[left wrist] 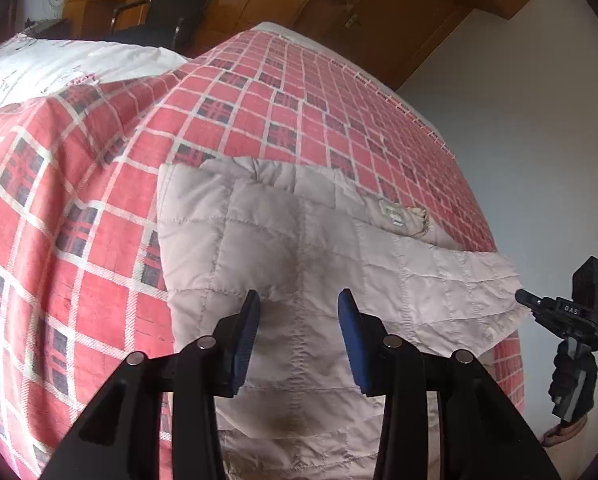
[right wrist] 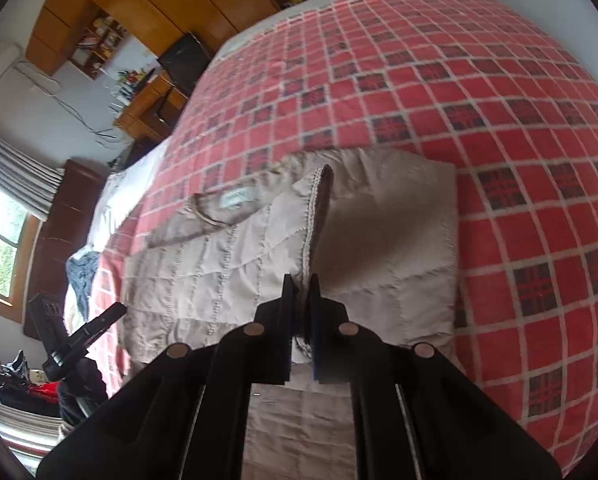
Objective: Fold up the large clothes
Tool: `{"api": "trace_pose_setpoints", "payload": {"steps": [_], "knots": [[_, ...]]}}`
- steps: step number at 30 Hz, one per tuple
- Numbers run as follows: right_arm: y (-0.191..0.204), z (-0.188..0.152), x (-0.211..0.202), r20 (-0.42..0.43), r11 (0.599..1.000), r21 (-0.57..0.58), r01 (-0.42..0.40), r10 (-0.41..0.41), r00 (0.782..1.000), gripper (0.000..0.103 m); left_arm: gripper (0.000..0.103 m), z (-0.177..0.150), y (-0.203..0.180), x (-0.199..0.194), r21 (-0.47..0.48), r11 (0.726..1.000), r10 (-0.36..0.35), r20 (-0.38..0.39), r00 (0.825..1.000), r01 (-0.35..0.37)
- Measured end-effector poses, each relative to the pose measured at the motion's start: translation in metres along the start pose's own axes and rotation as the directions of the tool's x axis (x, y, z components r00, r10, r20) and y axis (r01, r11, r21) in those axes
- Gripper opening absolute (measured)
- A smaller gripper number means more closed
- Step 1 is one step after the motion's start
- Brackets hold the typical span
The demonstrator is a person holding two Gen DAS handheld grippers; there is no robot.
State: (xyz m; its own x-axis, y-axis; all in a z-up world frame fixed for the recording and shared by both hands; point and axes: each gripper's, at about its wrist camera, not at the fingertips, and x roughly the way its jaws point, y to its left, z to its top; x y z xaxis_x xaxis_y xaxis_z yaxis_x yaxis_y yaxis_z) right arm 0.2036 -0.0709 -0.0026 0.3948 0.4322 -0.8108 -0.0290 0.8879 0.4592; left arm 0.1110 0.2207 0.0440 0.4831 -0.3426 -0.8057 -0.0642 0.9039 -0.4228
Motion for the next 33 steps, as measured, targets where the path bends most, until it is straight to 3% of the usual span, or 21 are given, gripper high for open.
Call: {"api": "trace_pose_setpoints", "payload": {"steps": [4, 9, 13, 16, 18, 22, 28, 30, 33], "knots": [[-0.007, -0.011, 0.035, -0.061, 0.997, -0.003, 0.08, -0.08, 0.995, 0.006, 0.04, -0.007, 0.007, 0.018, -0.012, 0.999, 0.034, -0.044, 0.998, -0.034], [-0.014, -0.025, 0.064, -0.119, 0.994, 0.005, 0.111, -0.11, 0.987, 0.007, 0.04, -0.007, 0.013, 0.023, -0.04, 0.999, 0.025, -0.056, 0.998, -0.027], [-0.01, -0.023, 0.056, -0.113, 0.99, -0.021, 0.137, -0.138, 0.984, 0.012, 0.04, -0.004, 0.004, 0.01, -0.025, 0.999, 0.047, -0.034, 0.998, -0.048], [0.002, -0.018, 0.032, -0.04, 0.981, -0.059, 0.184, -0.186, 0.982, 0.012, 0.041, -0.001, -0.012, -0.009, 0.01, 1.0, 0.025, 0.026, 0.999, -0.025], [0.01, -0.015, 0.019, -0.01, 0.985, -0.074, 0.158, -0.159, 0.987, 0.012, 0.041, -0.001, -0.027, -0.015, 0.042, 0.999, 0.011, 0.039, 0.999, -0.013], [0.039, -0.022, 0.028, -0.052, 0.988, -0.139, 0.073, -0.081, 0.995, 0.012, 0.042, -0.011, -0.056, -0.002, 0.122, 0.992, 0.018, -0.006, 1.0, -0.017], [0.048, -0.039, 0.073, -0.149, 0.98, -0.174, 0.094, -0.12, 0.982, 0.013, 0.042, -0.031, -0.062, 0.035, 0.148, 0.987, 0.071, -0.1, 0.993, -0.055], [0.041, -0.042, 0.085, -0.176, 0.98, -0.164, 0.112, -0.141, 0.974, 0.011, 0.041, -0.036, -0.056, 0.043, 0.139, 0.989, 0.063, -0.114, 0.991, -0.047], [0.028, -0.044, 0.098, -0.199, 0.989, -0.118, 0.086, -0.108, 0.974, 0.008, 0.041, -0.039, -0.051, 0.047, 0.141, 0.989, 0.05, -0.112, 0.992, -0.034]]}}
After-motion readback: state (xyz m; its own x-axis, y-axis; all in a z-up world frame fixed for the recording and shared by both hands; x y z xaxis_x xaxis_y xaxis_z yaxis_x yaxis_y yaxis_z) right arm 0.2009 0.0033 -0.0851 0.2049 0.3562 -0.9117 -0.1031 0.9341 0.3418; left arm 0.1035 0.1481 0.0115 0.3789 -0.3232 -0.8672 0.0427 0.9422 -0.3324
